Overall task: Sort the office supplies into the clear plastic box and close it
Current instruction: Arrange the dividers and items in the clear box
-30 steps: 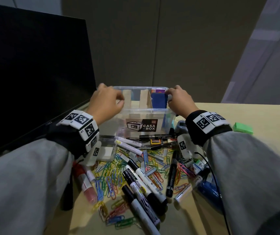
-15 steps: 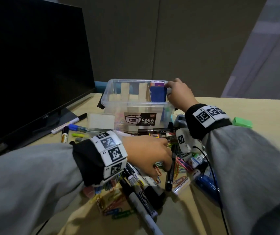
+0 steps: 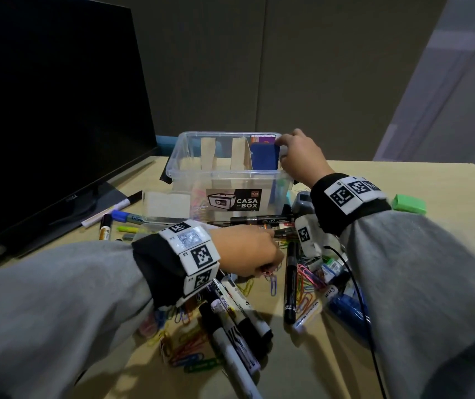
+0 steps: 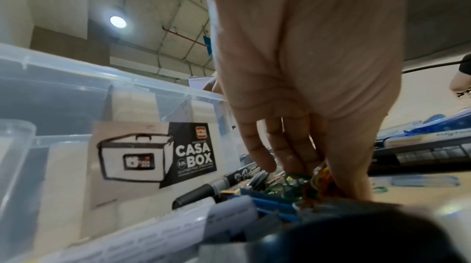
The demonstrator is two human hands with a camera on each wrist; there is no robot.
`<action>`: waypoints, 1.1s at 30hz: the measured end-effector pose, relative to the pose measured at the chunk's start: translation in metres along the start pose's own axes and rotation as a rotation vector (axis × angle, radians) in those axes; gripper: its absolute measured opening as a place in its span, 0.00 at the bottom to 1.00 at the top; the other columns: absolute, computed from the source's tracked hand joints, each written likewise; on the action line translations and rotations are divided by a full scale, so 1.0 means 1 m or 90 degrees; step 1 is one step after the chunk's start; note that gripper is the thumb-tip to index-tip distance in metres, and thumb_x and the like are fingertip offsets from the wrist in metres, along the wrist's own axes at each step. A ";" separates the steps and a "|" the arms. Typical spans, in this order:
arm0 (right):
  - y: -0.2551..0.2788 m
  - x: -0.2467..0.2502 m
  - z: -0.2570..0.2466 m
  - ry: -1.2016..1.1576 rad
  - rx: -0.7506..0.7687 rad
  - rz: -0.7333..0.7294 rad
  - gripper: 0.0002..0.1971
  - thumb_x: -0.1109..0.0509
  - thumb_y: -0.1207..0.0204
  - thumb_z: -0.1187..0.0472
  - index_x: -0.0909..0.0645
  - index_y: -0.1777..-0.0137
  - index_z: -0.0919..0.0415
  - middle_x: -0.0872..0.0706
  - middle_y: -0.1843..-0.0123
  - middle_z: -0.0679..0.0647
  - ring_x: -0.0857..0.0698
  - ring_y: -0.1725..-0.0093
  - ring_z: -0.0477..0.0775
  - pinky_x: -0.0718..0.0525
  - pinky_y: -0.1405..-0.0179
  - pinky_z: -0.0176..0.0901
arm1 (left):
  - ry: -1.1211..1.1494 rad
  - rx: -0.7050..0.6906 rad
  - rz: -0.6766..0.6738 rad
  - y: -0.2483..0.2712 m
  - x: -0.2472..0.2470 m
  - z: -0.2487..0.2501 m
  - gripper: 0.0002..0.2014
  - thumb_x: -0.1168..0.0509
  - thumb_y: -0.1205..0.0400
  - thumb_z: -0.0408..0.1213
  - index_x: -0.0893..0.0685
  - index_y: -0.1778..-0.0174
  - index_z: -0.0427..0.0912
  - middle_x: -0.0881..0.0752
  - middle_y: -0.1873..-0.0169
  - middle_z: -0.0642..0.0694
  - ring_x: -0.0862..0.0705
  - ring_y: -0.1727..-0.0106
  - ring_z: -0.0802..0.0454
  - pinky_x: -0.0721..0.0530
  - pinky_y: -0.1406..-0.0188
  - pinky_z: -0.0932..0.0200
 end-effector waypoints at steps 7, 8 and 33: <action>-0.001 0.000 0.000 0.008 0.001 -0.003 0.18 0.44 0.17 0.67 0.21 0.32 0.60 0.25 0.37 0.60 0.19 0.42 0.64 0.20 0.41 0.53 | 0.211 0.044 0.145 0.005 0.015 -0.017 0.08 0.30 0.19 0.40 0.14 0.45 0.44 0.13 0.50 0.49 0.18 0.50 0.55 0.19 0.48 0.60; 0.000 0.000 0.000 0.010 0.001 -0.003 0.18 0.44 0.17 0.67 0.21 0.31 0.61 0.25 0.36 0.60 0.19 0.42 0.63 0.21 0.42 0.52 | 0.246 0.050 0.177 0.007 0.019 -0.020 0.09 0.28 0.20 0.40 0.13 0.45 0.44 0.13 0.53 0.51 0.19 0.55 0.62 0.22 0.51 0.69; 0.002 0.001 -0.002 -0.001 -0.007 -0.021 0.18 0.38 0.17 0.65 0.23 0.28 0.59 0.25 0.33 0.59 0.20 0.38 0.62 0.21 0.39 0.51 | 0.290 0.513 0.755 0.099 0.070 -0.134 0.08 0.27 0.21 0.38 0.12 0.48 0.41 0.13 0.58 0.50 0.17 0.60 0.62 0.20 0.58 0.72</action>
Point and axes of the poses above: each hand's wrist, its own y-axis away from the middle knuckle, its own x-axis out of the back of the hand, z = x × y, the point moved 4 cm from there along -y, towards the middle knuckle
